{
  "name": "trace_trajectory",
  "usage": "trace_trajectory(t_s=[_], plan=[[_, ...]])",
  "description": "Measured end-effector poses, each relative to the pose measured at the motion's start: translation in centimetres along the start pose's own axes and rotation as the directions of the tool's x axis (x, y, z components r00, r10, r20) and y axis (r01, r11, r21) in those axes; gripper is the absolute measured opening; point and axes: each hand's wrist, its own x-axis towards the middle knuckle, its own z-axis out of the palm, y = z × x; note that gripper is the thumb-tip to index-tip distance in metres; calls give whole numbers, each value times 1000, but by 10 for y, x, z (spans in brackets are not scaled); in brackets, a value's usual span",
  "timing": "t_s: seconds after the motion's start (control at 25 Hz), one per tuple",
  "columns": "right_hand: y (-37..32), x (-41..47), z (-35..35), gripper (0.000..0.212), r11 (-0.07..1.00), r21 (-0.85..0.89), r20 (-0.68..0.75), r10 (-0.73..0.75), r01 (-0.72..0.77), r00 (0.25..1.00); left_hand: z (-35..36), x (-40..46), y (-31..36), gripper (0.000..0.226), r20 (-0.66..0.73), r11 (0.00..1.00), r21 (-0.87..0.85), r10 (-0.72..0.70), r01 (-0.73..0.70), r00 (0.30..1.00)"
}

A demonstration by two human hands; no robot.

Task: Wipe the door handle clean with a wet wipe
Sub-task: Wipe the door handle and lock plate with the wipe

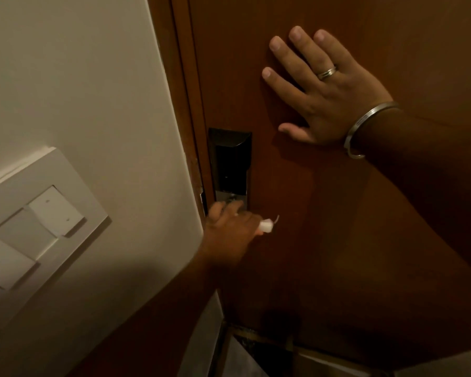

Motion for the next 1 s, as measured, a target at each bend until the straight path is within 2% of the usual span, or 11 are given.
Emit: trace_trajectory(t_s=[0.12,0.2,0.32,0.44,0.52,0.6,0.72,0.88,1.0], plan=[[1,1,-1,84,1000,6,8,-1,1,1000,-4,-4,-41,26,-116,995,80,72,-63,991],[1,1,-2,85,1000,3,9,0,0,1000,-2,-7,-53,30,-107,992,98,85,-75,991],[-1,1,0,85,1000,12,22,6,-6,1000,0,-10,-35,25,-110,999,44,37,-32,993],[0,1,0,85,999,30,24,15,-15,1000,2,1,13,30,-15,993,-114,-41,39,999],[-1,1,0,85,999,33,25,16,-17,1000,4,16,41,31,98,988,-79,-128,136,987],[-1,2,0,86,999,36,32,9,-10,999,2,25,47,31,139,981,-54,-180,189,974],[0,1,-1,86,1000,10,24,7,-7,1000,-7,8,21,27,89,996,-49,-76,81,993],[-1,2,0,87,1000,-12,15,2,-2,1000,-10,-8,-29,42,147,991,-58,-111,120,983],[0,2,1,87,1000,-13,12,4,-3,1000,-10,-7,-38,42,151,991,-112,-55,72,987]])
